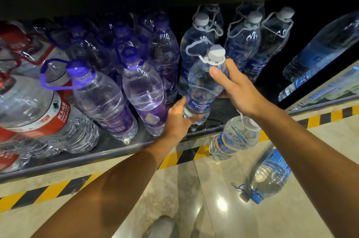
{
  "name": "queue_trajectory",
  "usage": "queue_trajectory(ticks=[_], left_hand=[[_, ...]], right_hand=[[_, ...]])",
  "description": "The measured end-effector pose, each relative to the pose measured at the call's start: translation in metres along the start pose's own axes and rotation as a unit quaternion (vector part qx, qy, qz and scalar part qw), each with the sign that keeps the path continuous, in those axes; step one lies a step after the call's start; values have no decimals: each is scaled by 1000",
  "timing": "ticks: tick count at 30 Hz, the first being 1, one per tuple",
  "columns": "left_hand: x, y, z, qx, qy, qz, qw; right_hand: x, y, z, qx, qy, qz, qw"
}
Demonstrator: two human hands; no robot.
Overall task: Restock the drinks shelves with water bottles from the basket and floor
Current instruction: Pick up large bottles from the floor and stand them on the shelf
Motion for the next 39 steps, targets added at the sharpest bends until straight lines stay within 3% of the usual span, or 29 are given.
queue_trajectory(ticks=[13, 18, 23, 27, 32, 35, 39], left_hand=[[13, 7, -18, -19, -77, 87, 993], [21, 18, -15, -49, -122, 125, 983], [41, 21, -2, -81, -155, 114, 978], [61, 31, -6, -97, -148, 71, 982], [86, 44, -48, -106, -228, -10, 968], [86, 39, -75, -77, -253, 9, 964], [76, 22, -97, -27, -256, 33, 966]], right_hand=[[0, -2, -3, 8, -5, -10, 1000], [11, -8, 4, 33, -16, -62, 997], [38, -16, 23, 99, -4, -63, 993], [88, -6, 48, 109, 60, -40, 991], [139, 53, 50, 49, 150, -95, 983], [146, 91, 32, -21, 158, -152, 975], [129, 115, 6, -60, 141, -113, 982]])
Point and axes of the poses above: each hand's wrist, its own x-axis away from the middle knuckle, its own z-axis out of the back of the hand, y = z × x, the point moved 6 cm from there along -x, towards the middle knuckle, and after that the axes turned 9 degrees about -y, right-handed, at the moved point
